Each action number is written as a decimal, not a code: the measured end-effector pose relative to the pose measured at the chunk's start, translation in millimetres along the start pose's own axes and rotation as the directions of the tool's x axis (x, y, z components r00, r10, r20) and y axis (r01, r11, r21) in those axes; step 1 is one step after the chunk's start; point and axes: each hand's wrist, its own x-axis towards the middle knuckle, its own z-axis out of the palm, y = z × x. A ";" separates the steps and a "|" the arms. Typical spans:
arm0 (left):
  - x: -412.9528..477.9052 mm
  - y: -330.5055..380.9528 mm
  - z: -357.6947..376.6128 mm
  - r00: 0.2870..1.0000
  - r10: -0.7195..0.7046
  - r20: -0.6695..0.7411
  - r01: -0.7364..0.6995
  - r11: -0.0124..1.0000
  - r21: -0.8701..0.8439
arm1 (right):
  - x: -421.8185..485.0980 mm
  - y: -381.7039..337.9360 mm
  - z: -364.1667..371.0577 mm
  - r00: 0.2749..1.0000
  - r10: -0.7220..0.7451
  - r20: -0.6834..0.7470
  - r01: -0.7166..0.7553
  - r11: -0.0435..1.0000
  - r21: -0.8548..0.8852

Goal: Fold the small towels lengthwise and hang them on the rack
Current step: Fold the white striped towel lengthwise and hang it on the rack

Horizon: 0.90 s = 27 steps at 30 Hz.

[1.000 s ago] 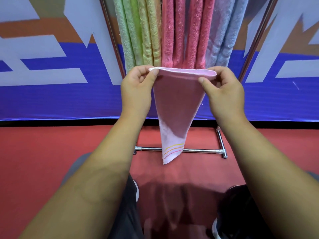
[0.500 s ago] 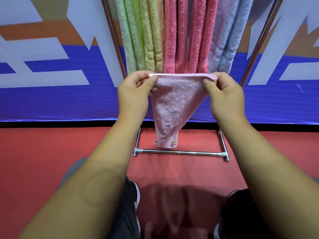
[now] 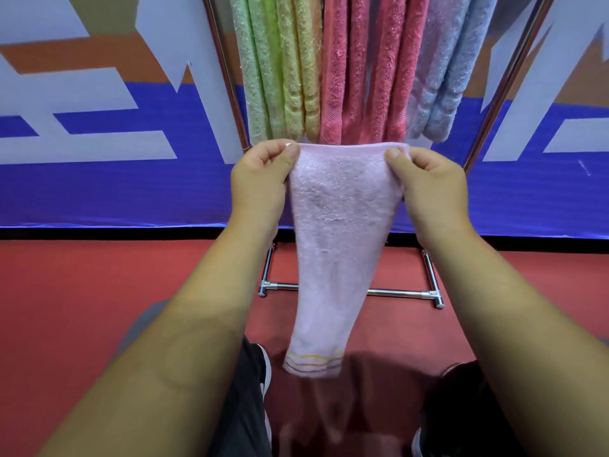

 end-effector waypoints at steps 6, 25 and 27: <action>-3.8 -4.2 -0.6 0.999 -0.044 0.005 0.044 0.999 0.012 | -4.5 -1.9 3.9 0.999 0.001 -0.047 -0.003 0.999 -0.042; -30.4 0.9 23.7 0.997 -0.070 -0.013 0.069 0.996 -0.063 | -24.3 -9.1 32.9 0.999 -0.020 -0.049 0.015 0.995 -0.094; -34.3 1.7 27.9 0.999 -0.048 0.004 0.048 0.998 -0.029 | -29.5 -11.0 37.2 1.000 -0.024 -0.015 0.023 0.997 -0.078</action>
